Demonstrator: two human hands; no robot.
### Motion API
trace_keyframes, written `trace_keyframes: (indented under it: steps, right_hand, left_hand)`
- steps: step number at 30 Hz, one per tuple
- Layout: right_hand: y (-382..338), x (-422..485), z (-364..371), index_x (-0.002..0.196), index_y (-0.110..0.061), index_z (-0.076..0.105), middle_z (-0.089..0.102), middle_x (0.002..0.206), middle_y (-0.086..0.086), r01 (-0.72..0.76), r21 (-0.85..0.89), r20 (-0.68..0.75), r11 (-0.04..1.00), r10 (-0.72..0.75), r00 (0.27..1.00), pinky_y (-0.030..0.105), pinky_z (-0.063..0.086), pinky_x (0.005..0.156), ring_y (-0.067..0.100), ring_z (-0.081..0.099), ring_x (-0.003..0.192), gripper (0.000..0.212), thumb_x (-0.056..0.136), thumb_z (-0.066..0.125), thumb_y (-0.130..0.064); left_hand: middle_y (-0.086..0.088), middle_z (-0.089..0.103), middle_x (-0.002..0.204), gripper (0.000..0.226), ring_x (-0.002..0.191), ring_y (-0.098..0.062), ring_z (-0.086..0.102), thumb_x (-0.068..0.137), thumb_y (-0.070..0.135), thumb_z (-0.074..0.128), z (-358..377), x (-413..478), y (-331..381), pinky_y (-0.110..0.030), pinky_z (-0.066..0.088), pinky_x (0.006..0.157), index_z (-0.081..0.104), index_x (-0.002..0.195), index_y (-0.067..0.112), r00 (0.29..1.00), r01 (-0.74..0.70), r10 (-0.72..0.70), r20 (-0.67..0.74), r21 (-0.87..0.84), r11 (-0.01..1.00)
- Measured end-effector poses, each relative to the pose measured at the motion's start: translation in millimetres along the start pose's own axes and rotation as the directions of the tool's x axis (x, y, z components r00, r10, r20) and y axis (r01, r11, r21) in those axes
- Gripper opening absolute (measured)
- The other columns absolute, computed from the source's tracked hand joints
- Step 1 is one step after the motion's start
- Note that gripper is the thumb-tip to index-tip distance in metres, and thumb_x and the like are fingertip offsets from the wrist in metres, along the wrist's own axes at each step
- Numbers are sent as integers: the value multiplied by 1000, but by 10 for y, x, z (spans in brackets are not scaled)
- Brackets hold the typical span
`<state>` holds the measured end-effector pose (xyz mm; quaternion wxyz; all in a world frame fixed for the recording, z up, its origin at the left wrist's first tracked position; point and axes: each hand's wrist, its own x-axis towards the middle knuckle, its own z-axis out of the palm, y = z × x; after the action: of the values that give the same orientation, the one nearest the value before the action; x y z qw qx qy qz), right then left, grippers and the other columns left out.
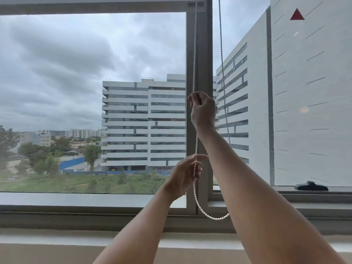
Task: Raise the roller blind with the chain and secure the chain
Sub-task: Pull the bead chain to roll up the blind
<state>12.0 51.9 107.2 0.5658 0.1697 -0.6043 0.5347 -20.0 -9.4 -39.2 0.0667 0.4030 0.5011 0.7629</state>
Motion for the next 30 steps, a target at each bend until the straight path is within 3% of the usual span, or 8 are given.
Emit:
trace_keyframes:
  steps: [3,7,13,18,24,26,30]
  right_hand:
    - [30,-49,-27,84,1,66,49,58,-10,4,12,10,1000,-4,1000,2,34,46,2,42,51,23,93,48,-12]
    - [201,-258,-24,84,-2,67,58,64,-5,-27,12,41,1000,27,999,7,42,52,3,50,56,20,92,51,-12]
    - [418,-540,-73,82,-2,66,49,55,-5,-98,46,129,994,91,987,8,30,40,-1,39,39,20,91,49,-7]
    - [444,-777,-97,81,-2,65,50,58,-6,-97,51,179,994,86,980,9,33,44,0,42,45,19,91,50,-6]
    - [552,-1002,-166,82,-5,65,53,63,-1,-132,9,252,991,126,960,12,36,53,3,41,53,20,93,48,-9]
    - [575,-1042,-182,82,-7,66,53,63,0,-149,17,263,989,139,955,12,35,51,4,40,52,20,93,49,-9]
    - [571,-1077,-184,80,-10,64,53,60,-6,-170,38,279,985,153,948,11,36,52,2,42,50,19,92,49,-7]
  left_hand:
    - [2,72,78,30,73,-10,65,88,28,41,-73,135,253,-25,47,68,70,90,21,997,-34,32,-65,-29,999]
    - [-8,66,94,40,89,-18,61,98,30,27,-15,353,811,-30,47,84,60,108,8,972,-179,172,-160,-31,983]
    - [-8,62,92,36,84,-18,61,99,26,32,225,554,1455,-26,49,78,51,118,2,955,-218,239,-177,132,967]
    - [-6,59,80,24,72,-16,59,97,26,41,462,642,1719,-24,52,62,58,92,10,946,-181,237,-221,244,953]
    - [6,34,47,29,40,-7,27,97,29,43,522,681,1630,-19,22,39,60,81,11,913,-140,240,-331,298,944]
    - [10,32,35,31,31,-4,24,97,26,42,513,671,1553,-18,18,35,58,75,11,895,-191,278,-349,265,945]
    - [10,31,31,36,28,-4,21,99,22,38,496,636,1466,-20,13,33,50,66,13,878,-296,365,-310,248,923]
